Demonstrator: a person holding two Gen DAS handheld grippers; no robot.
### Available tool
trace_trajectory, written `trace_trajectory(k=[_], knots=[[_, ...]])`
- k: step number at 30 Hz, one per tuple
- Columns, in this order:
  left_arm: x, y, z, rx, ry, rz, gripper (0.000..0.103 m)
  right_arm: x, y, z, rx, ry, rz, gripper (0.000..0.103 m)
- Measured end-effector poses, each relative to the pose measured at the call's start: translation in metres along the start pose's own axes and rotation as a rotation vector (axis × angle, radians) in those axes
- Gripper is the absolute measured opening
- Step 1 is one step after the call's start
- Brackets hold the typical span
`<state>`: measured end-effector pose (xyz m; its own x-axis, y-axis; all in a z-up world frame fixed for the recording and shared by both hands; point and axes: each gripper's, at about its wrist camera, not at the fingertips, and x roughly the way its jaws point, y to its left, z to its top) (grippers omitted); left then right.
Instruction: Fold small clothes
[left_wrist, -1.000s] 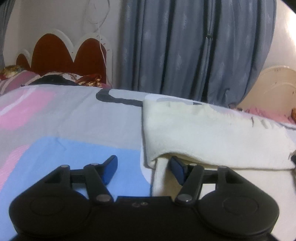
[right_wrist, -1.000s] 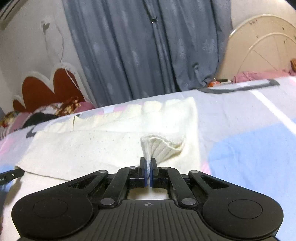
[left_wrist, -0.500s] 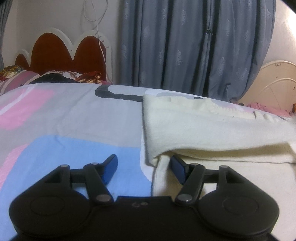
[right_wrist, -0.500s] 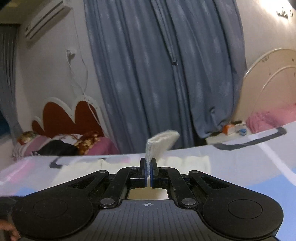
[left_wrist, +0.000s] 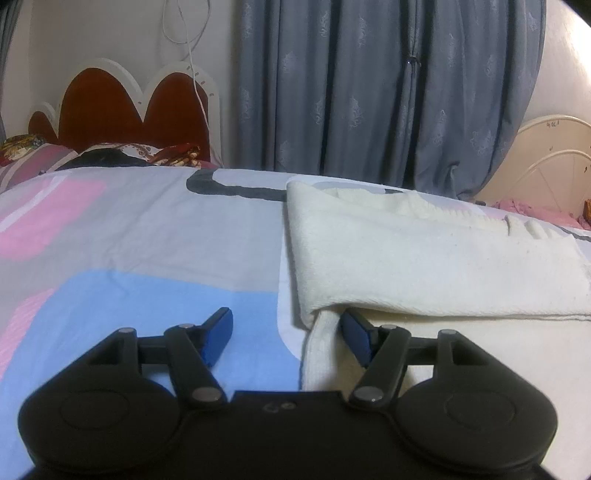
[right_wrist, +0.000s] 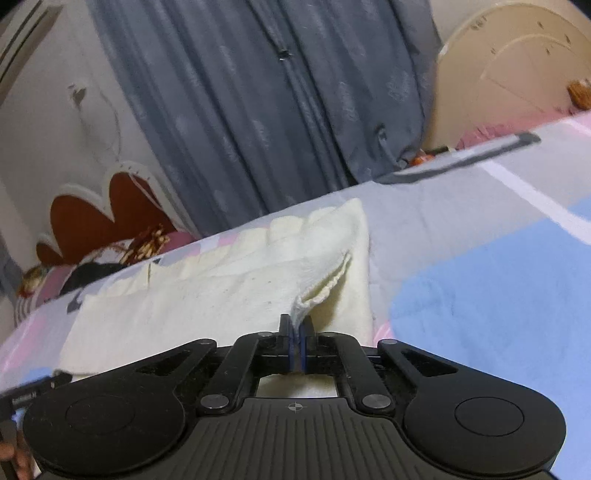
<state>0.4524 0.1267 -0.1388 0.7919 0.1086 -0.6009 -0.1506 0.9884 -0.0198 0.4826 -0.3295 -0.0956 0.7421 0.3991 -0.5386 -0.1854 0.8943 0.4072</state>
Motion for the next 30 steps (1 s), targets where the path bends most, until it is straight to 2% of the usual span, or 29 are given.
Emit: trace_trajectory(k=[5,7,9,10,11,12,13,14,16,18,19,20,21,22,24,26,30], knots=[[0.0,0.0,0.0,0.001,0.001,0.001,0.065,0.005,0.002,-0.001,-0.021,-0.005,-0.014,0.002],[0.001,0.001,0.001,0.006,0.011,-0.007,0.071,0.017,-0.001,-0.005,-0.017,0.058,-0.066,0.003],[-0.006,0.003,0.006,0.046,0.05,-0.016,0.074,0.014,-0.002,-0.004,-0.001,0.051,-0.072,0.004],[-0.017,0.005,0.009,0.042,0.031,-0.004,0.075,0.005,0.002,-0.001,-0.013,0.033,-0.106,0.014],[-0.032,0.008,0.011,0.029,-0.03,-0.015,0.078,-0.008,0.006,0.002,-0.028,-0.018,-0.141,0.029],[-0.042,0.008,0.015,0.018,-0.077,-0.037,0.085,-0.021,0.009,0.003,-0.035,-0.089,-0.155,0.032],[-0.046,0.001,0.021,0.027,-0.097,-0.065,0.085,-0.032,0.014,0.004,-0.043,-0.146,-0.147,0.033],[-0.044,-0.008,0.027,0.05,-0.095,-0.084,0.085,-0.033,0.02,0.005,-0.057,-0.155,-0.135,0.033],[-0.027,-0.038,0.033,0.125,-0.072,-0.125,0.084,-0.016,0.041,0.005,-0.116,-0.118,-0.105,0.033],[-0.002,-0.054,0.026,0.147,-0.018,-0.153,0.083,0.01,0.064,-0.004,-0.203,-0.053,-0.105,0.033],[0.012,-0.056,0.02,0.156,0.031,-0.148,0.087,0.019,0.066,-0.01,-0.239,-0.031,-0.132,0.033],[0.017,-0.054,0.012,0.169,0.026,-0.154,0.087,0.033,0.063,-0.018,-0.27,0.016,-0.233,0.031],[0.017,-0.05,0.015,0.158,0.036,-0.173,0.087,0.04,0.051,-0.024,-0.246,0.038,-0.276,0.027],[0.015,-0.047,0.022,0.164,0.059,-0.182,0.086,0.035,0.043,-0.023,-0.196,0.024,-0.266,0.024],[0.008,-0.042,0.032,0.14,0.03,-0.163,0.081,0.03,0.053,-0.015,-0.205,0.031,-0.303,0.022],[0.007,-0.041,0.042,0.091,-0.02,-0.193,0.083,0.028,0.062,-0.011,-0.177,-0.041,-0.23,0.022],[0.031,-0.07,0.067,0.143,-0.042,-0.195,0.084,0.06,0.095,-0.005,-0.214,-0.037,-0.096,0.022]])
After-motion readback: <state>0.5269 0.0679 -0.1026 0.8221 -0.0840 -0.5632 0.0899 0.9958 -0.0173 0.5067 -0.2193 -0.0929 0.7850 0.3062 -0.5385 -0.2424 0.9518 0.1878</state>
